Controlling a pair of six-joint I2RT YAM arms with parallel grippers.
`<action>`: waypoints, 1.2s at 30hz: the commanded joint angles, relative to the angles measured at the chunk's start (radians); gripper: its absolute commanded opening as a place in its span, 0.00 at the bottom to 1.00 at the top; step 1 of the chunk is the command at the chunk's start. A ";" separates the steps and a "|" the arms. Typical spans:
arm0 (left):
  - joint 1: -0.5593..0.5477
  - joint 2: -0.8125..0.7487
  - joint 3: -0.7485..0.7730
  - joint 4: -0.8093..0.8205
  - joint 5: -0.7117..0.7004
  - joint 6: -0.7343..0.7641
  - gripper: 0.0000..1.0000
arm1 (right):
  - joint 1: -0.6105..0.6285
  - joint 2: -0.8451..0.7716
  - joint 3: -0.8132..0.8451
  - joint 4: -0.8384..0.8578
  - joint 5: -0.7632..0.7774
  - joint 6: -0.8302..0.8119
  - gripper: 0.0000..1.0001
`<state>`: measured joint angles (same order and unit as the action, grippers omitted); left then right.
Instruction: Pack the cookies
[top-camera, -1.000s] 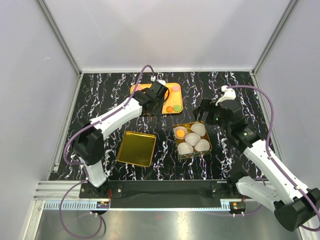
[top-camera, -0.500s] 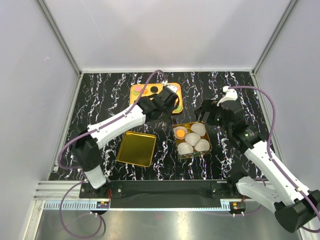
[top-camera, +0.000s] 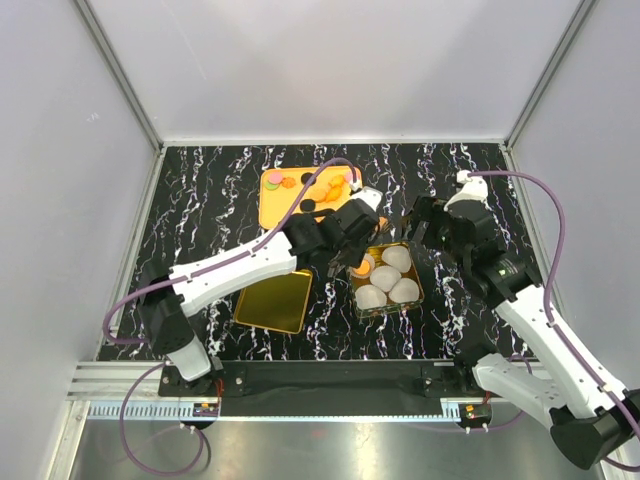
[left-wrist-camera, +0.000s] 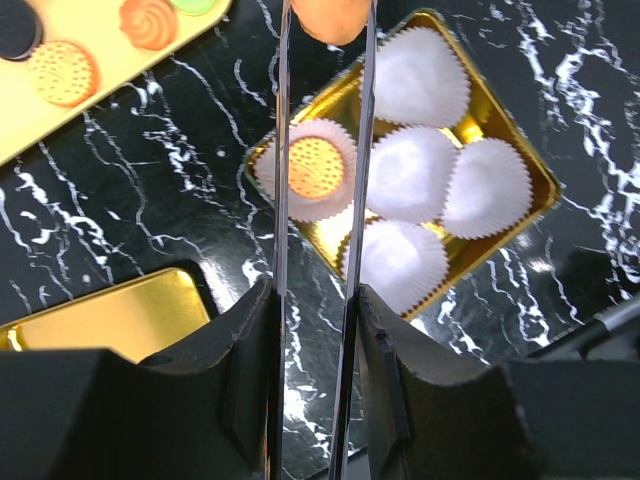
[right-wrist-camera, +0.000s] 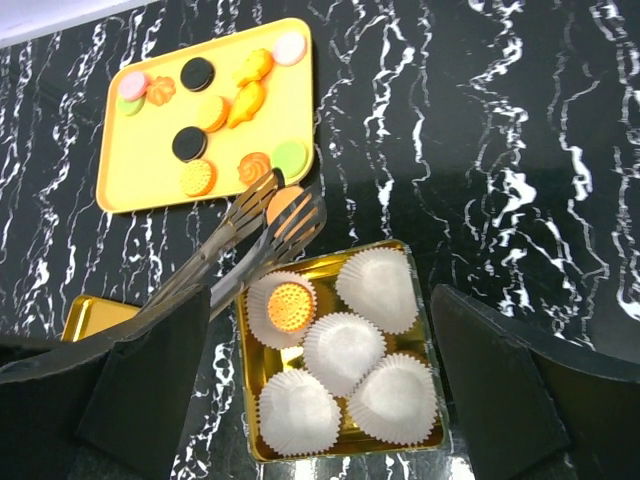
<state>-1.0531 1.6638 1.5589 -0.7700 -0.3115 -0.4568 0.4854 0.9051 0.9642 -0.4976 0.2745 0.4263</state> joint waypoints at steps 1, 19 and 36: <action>-0.027 -0.052 -0.002 0.041 -0.018 -0.031 0.37 | 0.004 -0.040 0.048 -0.028 0.083 -0.004 1.00; -0.102 0.106 0.030 0.103 0.041 -0.062 0.37 | 0.004 -0.118 0.011 -0.090 0.111 0.005 1.00; -0.100 0.155 0.040 0.117 0.042 -0.054 0.46 | 0.004 -0.123 -0.009 -0.081 0.092 0.009 1.00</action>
<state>-1.1503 1.8172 1.5497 -0.7048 -0.2646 -0.5064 0.4854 0.7937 0.9604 -0.5831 0.3546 0.4267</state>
